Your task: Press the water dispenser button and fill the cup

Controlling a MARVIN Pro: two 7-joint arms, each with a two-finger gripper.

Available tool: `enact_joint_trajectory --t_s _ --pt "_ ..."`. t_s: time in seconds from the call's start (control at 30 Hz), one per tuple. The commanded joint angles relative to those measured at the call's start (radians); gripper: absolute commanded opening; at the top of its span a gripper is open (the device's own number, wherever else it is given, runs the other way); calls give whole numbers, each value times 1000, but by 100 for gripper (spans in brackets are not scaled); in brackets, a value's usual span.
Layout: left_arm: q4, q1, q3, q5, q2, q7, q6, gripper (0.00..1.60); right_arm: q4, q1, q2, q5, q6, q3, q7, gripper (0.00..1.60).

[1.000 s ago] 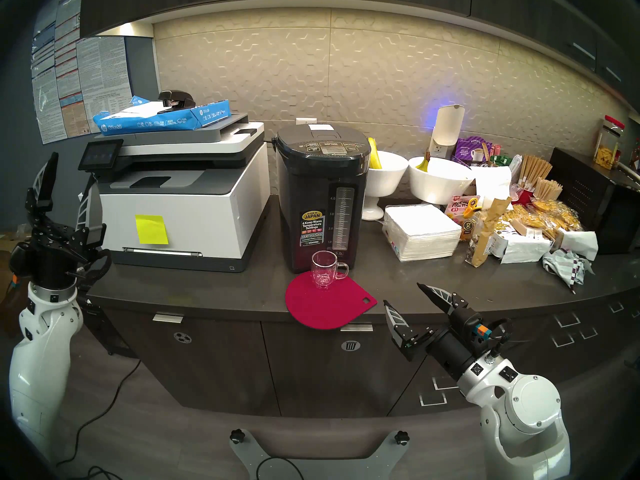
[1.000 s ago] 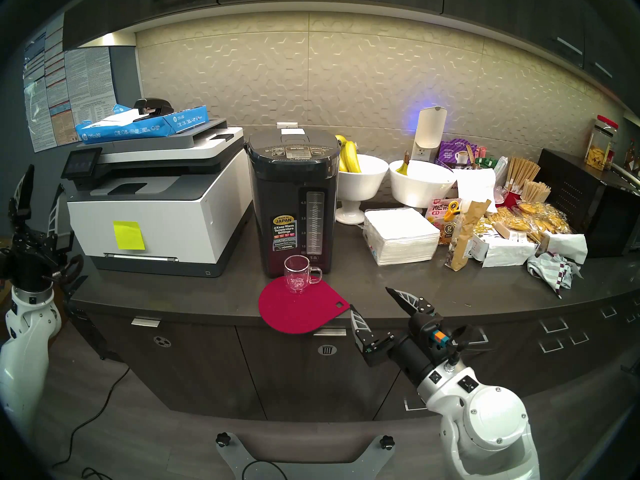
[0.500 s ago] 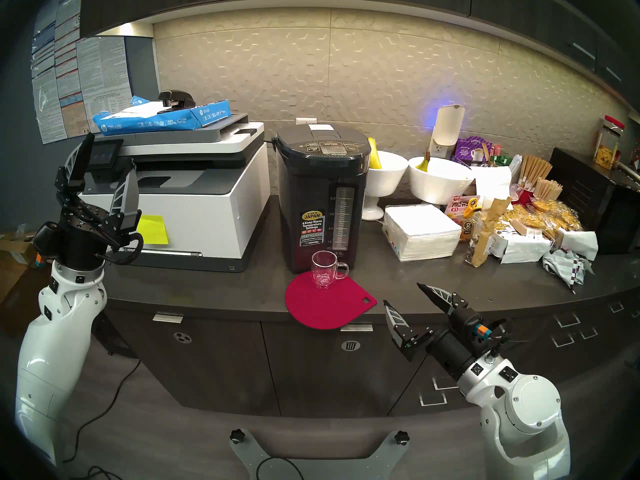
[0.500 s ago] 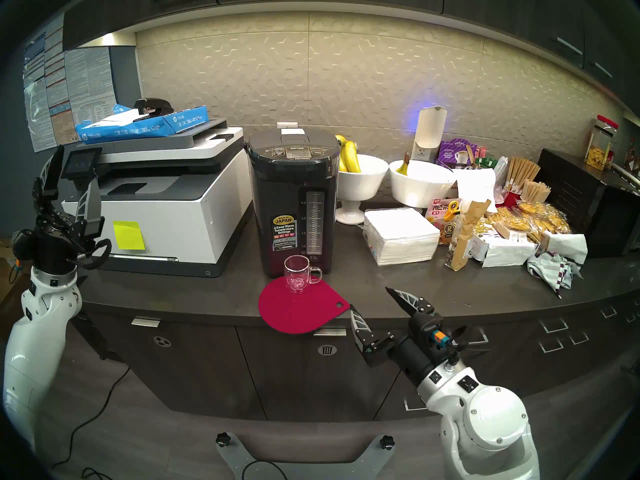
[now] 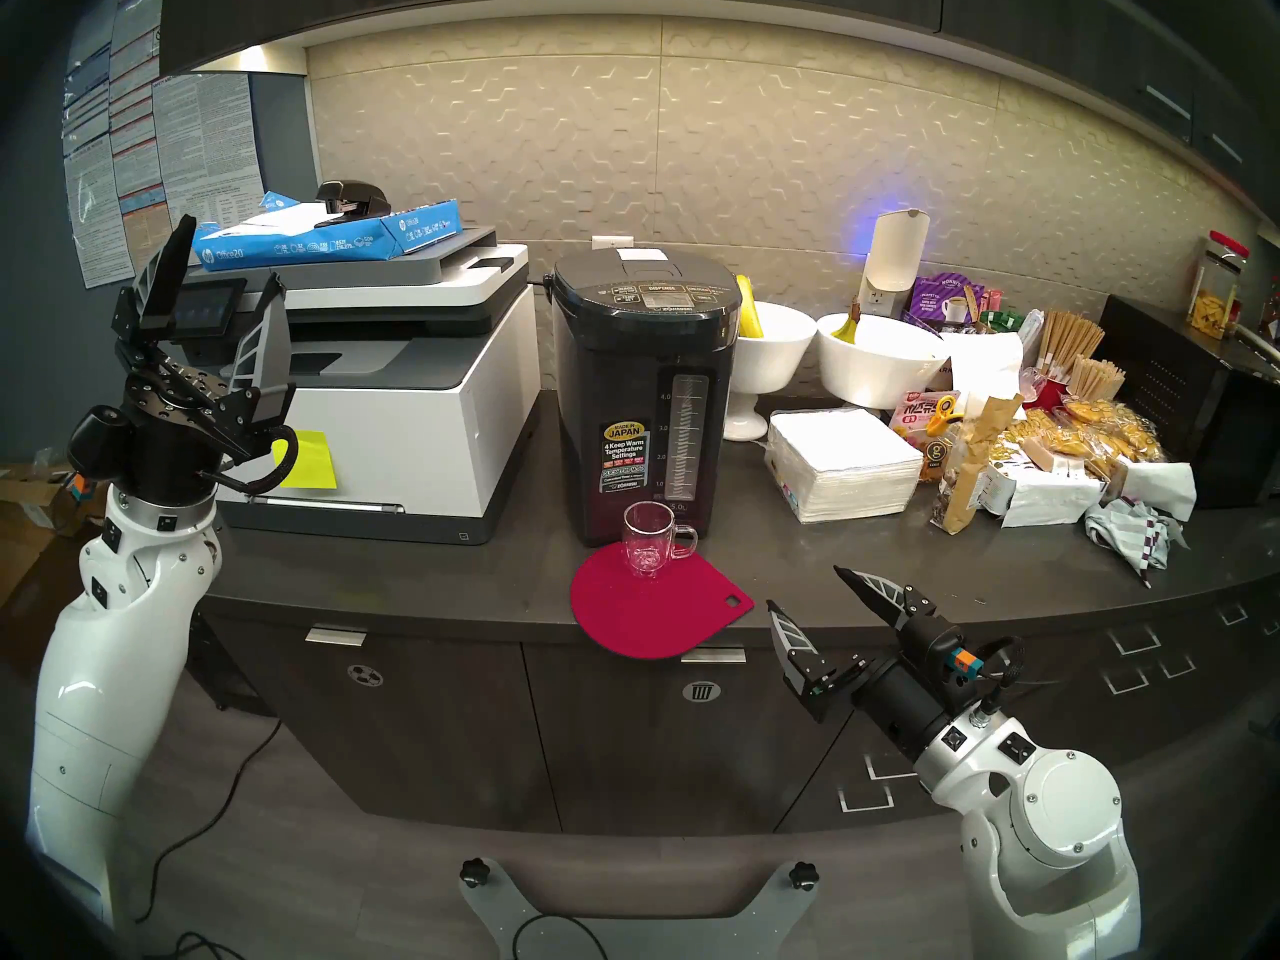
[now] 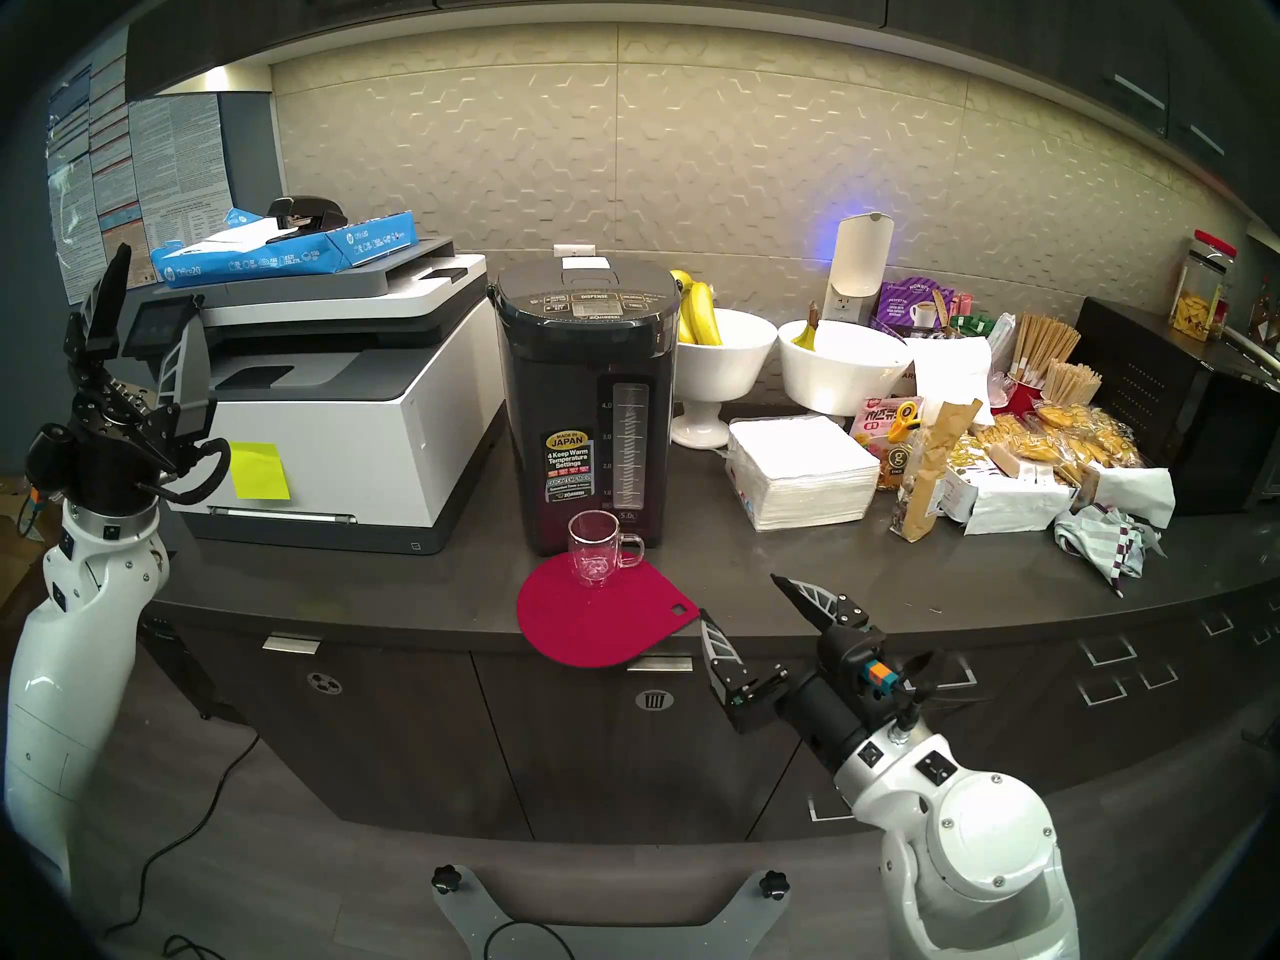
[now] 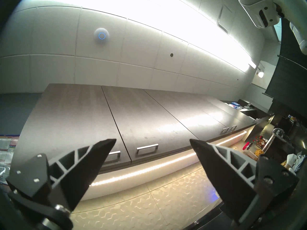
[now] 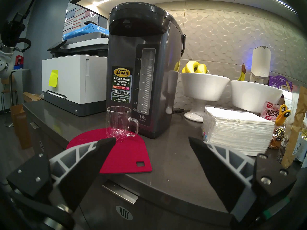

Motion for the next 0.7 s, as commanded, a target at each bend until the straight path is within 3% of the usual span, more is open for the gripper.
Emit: enact_joint_trajectory --t_s 0.0,0.37,0.67 --pt "9 -113 48 17 23 31 30 160 -24 2 1 -1 -3 -2 1 160" --pt "45 -230 149 74 6 51 63 160 -25 2 1 -1 -3 -1 1 160" --pt "34 -265 191 109 2 59 73 160 -25 2 1 -2 -3 -1 1 160"
